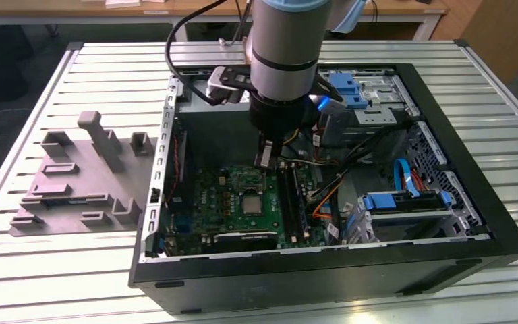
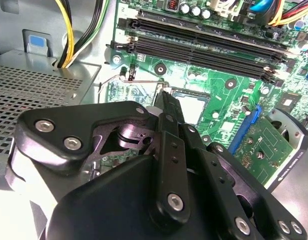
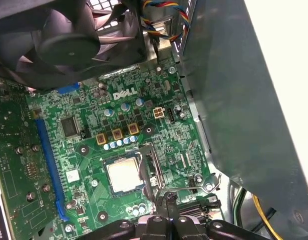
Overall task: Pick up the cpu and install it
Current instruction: 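Close the cpu cover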
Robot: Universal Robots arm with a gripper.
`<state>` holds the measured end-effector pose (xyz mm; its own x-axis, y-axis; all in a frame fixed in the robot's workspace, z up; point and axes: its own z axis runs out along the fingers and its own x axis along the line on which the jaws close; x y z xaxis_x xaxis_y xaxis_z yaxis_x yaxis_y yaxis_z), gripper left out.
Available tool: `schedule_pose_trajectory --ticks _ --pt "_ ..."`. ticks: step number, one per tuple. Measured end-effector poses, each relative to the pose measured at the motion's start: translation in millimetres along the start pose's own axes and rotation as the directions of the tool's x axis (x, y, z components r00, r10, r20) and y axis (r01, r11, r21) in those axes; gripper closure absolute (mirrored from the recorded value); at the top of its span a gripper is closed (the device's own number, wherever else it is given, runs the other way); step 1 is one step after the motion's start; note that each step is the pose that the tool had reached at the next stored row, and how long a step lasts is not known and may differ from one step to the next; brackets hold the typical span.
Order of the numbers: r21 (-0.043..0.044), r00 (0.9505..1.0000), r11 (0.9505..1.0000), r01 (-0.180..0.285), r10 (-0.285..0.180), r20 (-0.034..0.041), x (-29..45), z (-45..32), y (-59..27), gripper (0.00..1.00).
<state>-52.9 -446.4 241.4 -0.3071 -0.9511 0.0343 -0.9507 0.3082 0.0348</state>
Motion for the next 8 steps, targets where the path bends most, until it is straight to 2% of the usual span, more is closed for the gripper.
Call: schedule_pose_trajectory --ticks 8 --pt "0.0007 1.0000 1.0000 0.006 -0.006 -0.0019 2.9 1.0 0.1 0.89"
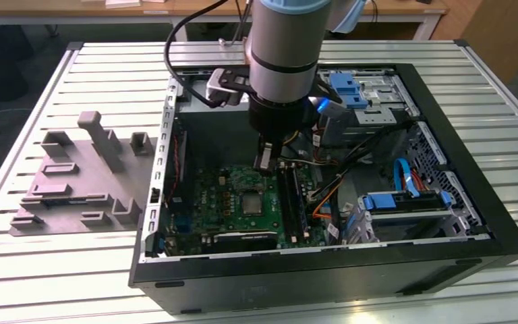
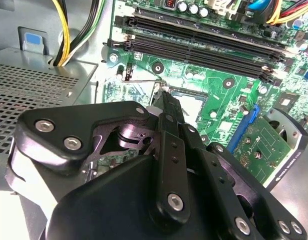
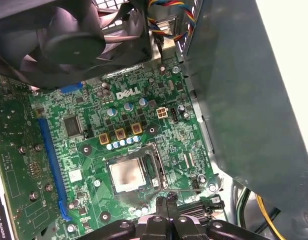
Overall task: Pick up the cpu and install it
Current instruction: 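Close the cpu cover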
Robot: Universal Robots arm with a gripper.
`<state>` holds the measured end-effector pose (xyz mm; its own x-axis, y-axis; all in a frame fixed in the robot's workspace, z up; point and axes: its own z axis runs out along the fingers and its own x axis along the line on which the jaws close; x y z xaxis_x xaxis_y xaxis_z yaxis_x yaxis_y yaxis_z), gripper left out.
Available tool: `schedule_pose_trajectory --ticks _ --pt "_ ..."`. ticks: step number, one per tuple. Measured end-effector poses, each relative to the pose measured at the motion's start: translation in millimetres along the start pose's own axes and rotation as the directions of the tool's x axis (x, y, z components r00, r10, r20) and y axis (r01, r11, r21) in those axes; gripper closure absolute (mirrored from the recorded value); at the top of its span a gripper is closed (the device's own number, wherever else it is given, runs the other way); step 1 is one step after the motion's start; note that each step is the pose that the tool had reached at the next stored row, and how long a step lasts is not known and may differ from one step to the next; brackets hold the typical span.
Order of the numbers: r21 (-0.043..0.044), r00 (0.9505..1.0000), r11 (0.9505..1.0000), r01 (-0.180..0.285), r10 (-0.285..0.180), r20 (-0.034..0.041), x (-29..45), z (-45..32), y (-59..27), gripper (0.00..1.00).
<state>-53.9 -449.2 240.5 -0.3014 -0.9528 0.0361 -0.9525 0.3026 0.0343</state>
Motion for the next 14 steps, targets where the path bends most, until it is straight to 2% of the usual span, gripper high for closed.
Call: schedule_pose_trajectory --ticks 14 --pt "0.0005 0.9999 0.9999 0.015 -0.015 -0.0007 17.5 1.0 1.9 0.89"
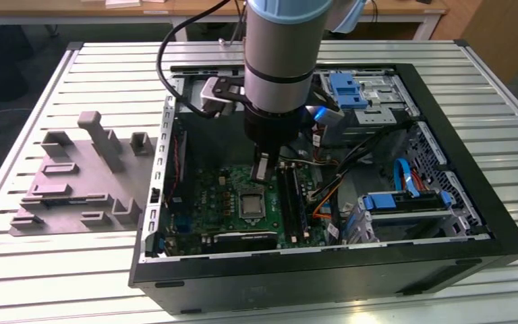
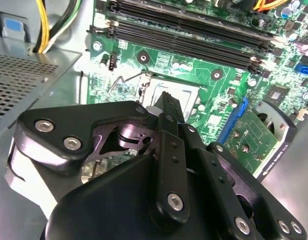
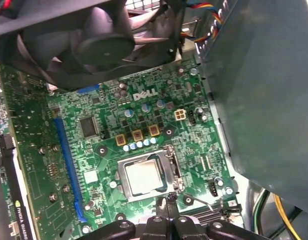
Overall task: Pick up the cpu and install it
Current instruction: 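Close the cpu cover, then install the first cpu locking lever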
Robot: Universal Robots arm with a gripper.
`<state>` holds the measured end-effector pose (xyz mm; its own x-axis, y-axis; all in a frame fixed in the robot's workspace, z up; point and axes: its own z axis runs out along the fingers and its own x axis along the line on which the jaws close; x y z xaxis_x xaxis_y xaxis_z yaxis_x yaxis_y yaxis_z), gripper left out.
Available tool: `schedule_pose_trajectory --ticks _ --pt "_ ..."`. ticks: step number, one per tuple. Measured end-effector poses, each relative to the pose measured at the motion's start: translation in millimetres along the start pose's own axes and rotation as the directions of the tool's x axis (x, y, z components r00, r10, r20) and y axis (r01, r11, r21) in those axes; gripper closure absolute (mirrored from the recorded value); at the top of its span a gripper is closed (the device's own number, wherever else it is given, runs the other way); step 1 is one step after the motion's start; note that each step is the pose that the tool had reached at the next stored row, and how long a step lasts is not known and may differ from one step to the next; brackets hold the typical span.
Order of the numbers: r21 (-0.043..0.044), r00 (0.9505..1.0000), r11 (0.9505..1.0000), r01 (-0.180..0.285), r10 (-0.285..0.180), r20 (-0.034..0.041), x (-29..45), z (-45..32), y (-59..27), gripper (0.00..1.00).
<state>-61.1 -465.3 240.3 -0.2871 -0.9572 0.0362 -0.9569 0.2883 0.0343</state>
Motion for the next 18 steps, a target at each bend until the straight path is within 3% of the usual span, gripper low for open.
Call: schedule_pose_trajectory --ticks 15,18 --pt "0.0001 1.0000 1.0000 0.001 -0.001 0.0002 0.4 -0.1 0.1 0.89" --pt "0.0001 1.0000 1.0000 0.001 -0.001 -0.0001 0.6 -4.1 0.3 0.89"
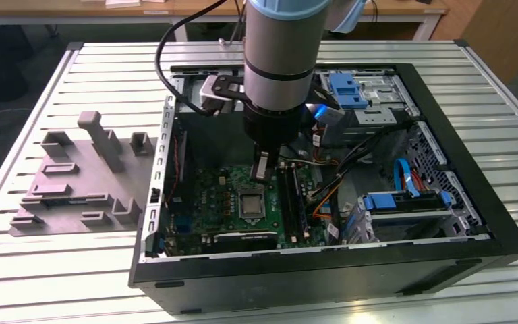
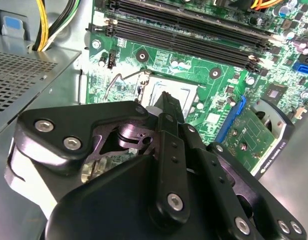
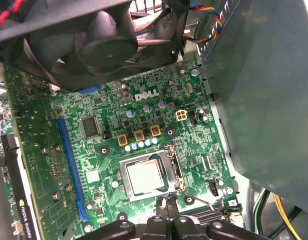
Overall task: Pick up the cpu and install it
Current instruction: 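Install the first cpu locking lever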
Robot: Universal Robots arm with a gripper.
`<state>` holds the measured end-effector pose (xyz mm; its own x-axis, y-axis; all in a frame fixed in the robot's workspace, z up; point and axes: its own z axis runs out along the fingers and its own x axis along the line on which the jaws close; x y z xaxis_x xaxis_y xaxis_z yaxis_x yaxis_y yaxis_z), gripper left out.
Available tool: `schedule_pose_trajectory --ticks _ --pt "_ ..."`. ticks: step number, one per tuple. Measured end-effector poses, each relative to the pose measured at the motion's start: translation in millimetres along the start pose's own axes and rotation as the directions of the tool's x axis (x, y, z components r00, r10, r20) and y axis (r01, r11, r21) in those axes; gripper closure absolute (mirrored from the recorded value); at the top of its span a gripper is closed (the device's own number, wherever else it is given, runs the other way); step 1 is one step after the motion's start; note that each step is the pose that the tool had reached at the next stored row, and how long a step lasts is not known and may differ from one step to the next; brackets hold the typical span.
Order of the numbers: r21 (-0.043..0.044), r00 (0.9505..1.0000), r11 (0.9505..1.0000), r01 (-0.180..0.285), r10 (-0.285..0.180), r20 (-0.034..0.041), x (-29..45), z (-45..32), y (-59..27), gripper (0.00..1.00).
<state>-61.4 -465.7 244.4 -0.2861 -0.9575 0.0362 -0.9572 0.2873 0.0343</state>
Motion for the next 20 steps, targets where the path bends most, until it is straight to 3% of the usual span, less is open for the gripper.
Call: schedule_pose_trajectory --ticks 13,20 --pt "0.0000 1.0000 1.0000 0.000 0.000 0.0009 -0.8 -0.9 -2.5 0.89" --pt "-0.0003 1.0000 1.0000 0.000 0.000 0.0022 -9.2 -1.1 -10.6 0.89"
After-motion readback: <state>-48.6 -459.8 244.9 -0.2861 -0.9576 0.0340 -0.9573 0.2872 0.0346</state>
